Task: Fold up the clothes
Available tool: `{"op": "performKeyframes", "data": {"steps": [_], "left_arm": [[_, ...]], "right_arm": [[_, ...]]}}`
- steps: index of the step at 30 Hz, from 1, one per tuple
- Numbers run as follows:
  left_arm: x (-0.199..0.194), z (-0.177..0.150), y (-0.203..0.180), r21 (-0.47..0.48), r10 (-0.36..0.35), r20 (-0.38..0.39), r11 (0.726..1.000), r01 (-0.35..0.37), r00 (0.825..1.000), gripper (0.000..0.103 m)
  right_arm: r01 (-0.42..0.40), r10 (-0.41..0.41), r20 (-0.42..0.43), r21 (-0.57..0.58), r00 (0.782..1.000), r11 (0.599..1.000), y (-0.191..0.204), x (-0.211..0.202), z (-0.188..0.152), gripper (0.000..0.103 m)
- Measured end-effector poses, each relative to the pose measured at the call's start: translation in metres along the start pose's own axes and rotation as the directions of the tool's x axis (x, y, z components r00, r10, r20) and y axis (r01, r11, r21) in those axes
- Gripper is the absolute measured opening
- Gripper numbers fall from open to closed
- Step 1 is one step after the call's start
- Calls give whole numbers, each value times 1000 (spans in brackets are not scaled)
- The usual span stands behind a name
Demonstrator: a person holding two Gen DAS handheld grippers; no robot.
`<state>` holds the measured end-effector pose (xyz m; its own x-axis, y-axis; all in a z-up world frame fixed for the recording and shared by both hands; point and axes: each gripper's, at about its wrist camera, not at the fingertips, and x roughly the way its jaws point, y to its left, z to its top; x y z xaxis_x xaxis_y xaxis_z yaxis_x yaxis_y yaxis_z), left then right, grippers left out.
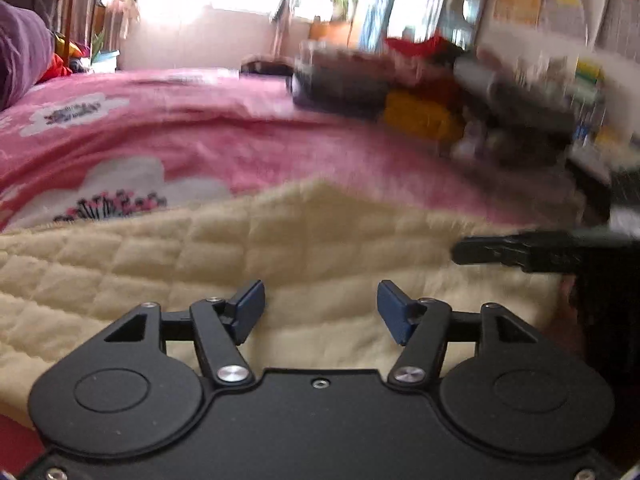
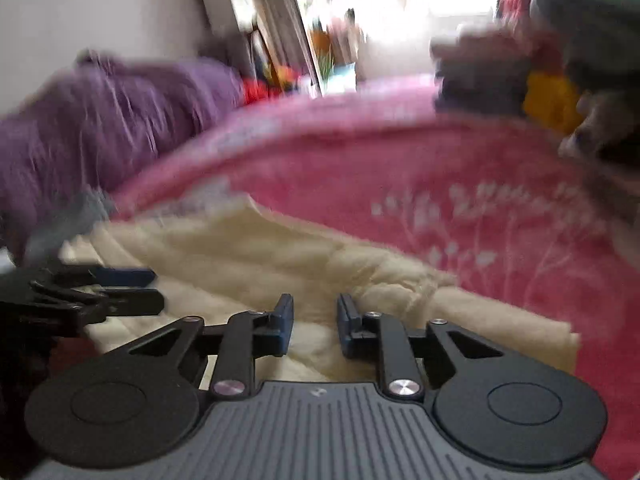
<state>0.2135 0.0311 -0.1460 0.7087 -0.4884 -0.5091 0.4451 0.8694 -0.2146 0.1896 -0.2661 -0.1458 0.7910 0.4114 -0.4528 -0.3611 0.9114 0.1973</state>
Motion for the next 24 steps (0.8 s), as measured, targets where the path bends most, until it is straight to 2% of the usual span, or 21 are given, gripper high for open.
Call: {"op": "performKeyframes", "data": {"steps": [1, 2, 4, 6, 7, 8, 9, 10, 11, 12, 13, 14, 15, 16, 17, 20, 22, 24], "left_arm": [[-2, 0, 3, -6, 17, 11, 1000, -16, 1000, 61], [-3, 0, 6, -9, 34, 15, 999, -34, 999, 62], [5, -6, 10, 11, 73, -22, 997, -73, 997, 63], [4, -7, 10, 21, 91, -20, 996, -91, 996, 64], [0, -6, 8, 22, 92, -6, 995, -92, 996, 64], [-4, -5, 6, 21, 92, 9, 996, -92, 996, 64], [-13, -6, 5, 14, 82, 29, 997, -82, 996, 64], [-21, -8, 4, 7, 72, 49, 997, -73, 996, 64], [-29, -9, 3, 0, 63, 69, 998, -63, 996, 65], [-36, -11, 2, 0, 56, 80, 998, -56, 995, 68], [-35, -17, -2, 29, 64, 53, 997, -66, 997, 69], [-29, -23, -5, 66, 92, 13, 993, -93, 996, 72], [-23, -32, -10, 121, 119, 6, 986, -119, 993, 73], [-18, -40, -14, 167, 142, 6, 976, -141, 990, 74], [-20, -42, -16, 173, 146, 31, 973, -149, 989, 75], [-42, -35, -9, 92, 141, 79, 985, -148, 987, 75], [-71, -31, 9, -28, 140, 146, 990, -138, 979, 75], [-100, -30, 32, -171, 152, 206, 978, -117, 967, 75]], "right_arm": [[64, -65, -30, -40, 997, 997, 1, 3, -3, 33], [76, -80, -70, -66, 994, 995, -2, 12, -8, 31], [79, -85, -52, -124, 995, 989, 1, 14, -17, 31], [136, -154, -62, -233, 986, 963, 20, 11, -10, 30], [151, -158, -2, -281, 987, 948, 32, -1, -10, 31], [167, -157, 56, -326, 986, 931, 44, -12, -10, 33], [148, -128, 79, -354, 989, 923, 52, -22, -13, 37], [131, -101, 98, -383, 990, 914, 59, -31, -17, 48], [139, -128, 55, -416, 990, 899, 63, -29, -25, 51], [148, -164, -1, -433, 986, 889, 63, -24, -35, 56], [144, -188, -59, -433, 980, 890, 60, -17, -44, 58], [143, -175, -39, -411, 984, 900, 55, -19, -50, 60], [144, -174, -42, -391, 984, 909, 54, -19, -47, 61], [149, -183, -55, -381, 981, 912, 56, -21, -43, 61], [158, -189, -49, -370, 981, 916, 59, -25, -40, 61], [146, -158, -18, -302, 987, 942, 57, -44, -41, 65], [148, -149, 15, -264, 989, 953, 57, -51, -39, 66], [149, -141, 49, -237, 989, 960, 56, -53, -35, 67]]}}
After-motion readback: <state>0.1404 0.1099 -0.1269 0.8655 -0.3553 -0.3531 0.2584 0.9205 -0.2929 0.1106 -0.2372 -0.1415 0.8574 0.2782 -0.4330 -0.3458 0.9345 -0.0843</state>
